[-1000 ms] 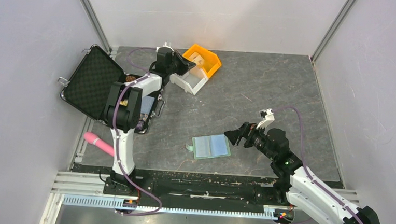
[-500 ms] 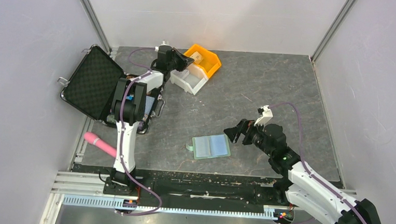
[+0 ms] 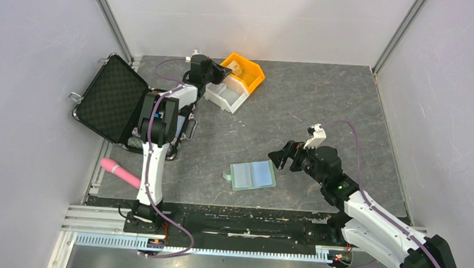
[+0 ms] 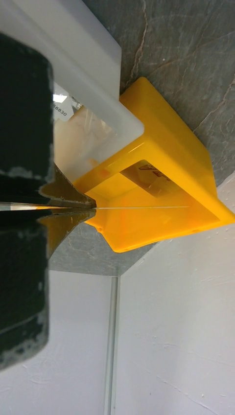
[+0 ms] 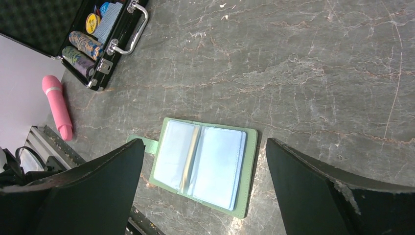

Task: Take the credit cards out of the card holder
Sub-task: Place the credit card in the storage box.

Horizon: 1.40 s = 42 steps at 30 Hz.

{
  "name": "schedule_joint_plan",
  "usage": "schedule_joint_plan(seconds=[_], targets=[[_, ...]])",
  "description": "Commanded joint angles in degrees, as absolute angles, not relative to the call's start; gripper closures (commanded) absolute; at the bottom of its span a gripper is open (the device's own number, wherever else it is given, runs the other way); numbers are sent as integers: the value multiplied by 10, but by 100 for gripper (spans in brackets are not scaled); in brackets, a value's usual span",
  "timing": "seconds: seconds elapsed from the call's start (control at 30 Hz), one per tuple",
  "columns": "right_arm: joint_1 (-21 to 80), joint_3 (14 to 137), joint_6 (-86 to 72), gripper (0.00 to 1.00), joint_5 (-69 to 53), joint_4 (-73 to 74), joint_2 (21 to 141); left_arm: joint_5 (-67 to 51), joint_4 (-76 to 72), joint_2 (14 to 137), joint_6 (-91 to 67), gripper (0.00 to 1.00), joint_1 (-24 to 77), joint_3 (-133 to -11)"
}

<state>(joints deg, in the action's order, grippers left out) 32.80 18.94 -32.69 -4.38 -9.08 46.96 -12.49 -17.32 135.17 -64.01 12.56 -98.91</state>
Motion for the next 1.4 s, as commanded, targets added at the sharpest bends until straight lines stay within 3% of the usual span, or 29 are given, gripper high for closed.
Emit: schedule_joint_plan(seconds=[0.0, 0.7, 1.1, 1.37], targets=[[330, 222, -312, 2, -30, -99, 475, -105, -186, 1367, -659, 98, 122, -1020], [323, 229, -305, 2, -21, -93, 482, -91, -172, 1395, -660, 93, 122, -1054], [320, 230, -306, 2, -21, -90, 480, -94, -166, 1398, -658, 76, 121, -1066], [319, 229, -308, 2, -22, -88, 474, -97, -157, 1384, -648, 71, 120, -1074]])
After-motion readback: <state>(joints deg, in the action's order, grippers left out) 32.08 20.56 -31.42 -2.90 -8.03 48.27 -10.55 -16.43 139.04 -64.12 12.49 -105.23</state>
